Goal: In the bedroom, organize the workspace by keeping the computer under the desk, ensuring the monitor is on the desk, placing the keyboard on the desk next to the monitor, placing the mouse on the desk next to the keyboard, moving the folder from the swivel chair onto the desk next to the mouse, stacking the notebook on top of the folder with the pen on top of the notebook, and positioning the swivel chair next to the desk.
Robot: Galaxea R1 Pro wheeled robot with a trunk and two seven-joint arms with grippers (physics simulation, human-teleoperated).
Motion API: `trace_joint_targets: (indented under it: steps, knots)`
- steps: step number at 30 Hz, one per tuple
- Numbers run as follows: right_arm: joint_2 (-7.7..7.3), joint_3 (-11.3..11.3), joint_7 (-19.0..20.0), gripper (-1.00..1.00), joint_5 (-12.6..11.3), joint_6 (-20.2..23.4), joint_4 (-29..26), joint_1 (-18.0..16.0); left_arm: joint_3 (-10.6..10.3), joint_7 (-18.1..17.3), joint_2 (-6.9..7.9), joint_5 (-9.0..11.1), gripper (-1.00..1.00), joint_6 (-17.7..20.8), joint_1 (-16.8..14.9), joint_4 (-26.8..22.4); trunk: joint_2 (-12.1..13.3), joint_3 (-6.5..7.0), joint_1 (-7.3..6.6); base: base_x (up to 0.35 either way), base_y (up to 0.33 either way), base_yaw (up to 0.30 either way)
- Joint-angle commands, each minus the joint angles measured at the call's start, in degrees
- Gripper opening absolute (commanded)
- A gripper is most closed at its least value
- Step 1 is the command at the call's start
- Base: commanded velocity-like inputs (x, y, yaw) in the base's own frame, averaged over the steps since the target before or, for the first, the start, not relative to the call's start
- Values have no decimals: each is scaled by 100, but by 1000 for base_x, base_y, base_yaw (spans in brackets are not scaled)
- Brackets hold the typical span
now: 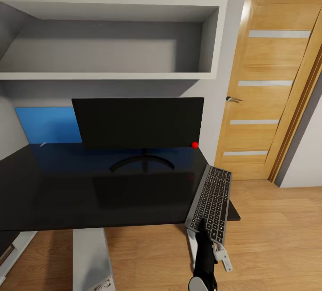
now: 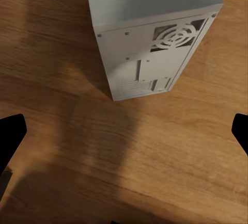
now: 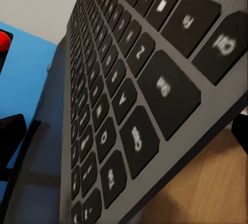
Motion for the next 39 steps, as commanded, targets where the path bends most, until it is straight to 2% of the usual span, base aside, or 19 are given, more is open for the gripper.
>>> trace_joint_targets:
  steps: [1,23,39]
  knots:
    - [-21,20,-50,100,13,-26,6,-5,3,-1,-4,55,100,-14,2,-8,-3,-5,0,0,0,0]
    - [-29,49,-34,100,9,-65,-26,31,2,-2,2,55,100,-14,3,-8,-3,-5,0,0,0,0]
    - [-26,45,-51,100,8,-413,-378,111,2,-2,2,53,100,-23,2,-8,-3,-5,0,0,0,0]
